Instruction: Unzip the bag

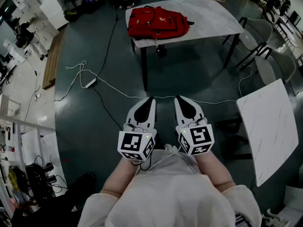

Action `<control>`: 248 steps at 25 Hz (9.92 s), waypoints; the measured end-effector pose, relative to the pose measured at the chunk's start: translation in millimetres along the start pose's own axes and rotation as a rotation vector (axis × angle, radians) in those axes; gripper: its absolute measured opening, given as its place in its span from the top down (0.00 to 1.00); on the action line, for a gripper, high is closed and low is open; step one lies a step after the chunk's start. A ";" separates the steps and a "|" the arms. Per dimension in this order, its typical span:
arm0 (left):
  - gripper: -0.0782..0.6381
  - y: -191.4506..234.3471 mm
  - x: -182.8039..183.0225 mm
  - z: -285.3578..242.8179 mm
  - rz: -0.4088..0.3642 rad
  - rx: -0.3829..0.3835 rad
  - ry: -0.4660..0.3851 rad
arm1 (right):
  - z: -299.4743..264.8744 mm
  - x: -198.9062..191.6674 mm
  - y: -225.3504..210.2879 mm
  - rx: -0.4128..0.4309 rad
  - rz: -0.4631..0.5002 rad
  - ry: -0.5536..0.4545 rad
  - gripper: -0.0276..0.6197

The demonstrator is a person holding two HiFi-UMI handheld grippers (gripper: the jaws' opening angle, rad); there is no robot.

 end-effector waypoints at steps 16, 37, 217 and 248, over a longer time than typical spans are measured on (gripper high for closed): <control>0.86 5.2 -15.2 -18.4 0.015 0.015 0.040 | -9.8 -15.0 -17.5 -0.019 -0.066 0.047 0.91; 0.86 110.4 -52.5 -172.8 0.165 -0.081 0.116 | -168.4 -48.8 -87.2 -0.068 -0.081 0.201 0.91; 0.86 330.0 -116.2 -538.9 0.088 0.052 0.324 | -565.6 -80.8 -362.1 0.000 -0.051 0.528 0.90; 0.86 320.6 25.0 -573.4 -0.054 0.037 -0.042 | -595.3 42.7 -303.4 0.055 0.045 0.121 0.92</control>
Point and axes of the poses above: the fingertips, and each gripper's own axes: z backward along the fingers, y to its left, x out of its top, the point moved 9 cm from there along z, backward along the fingers, and after that the axes turned 8 degrees about -y, right-handed, at the moved point
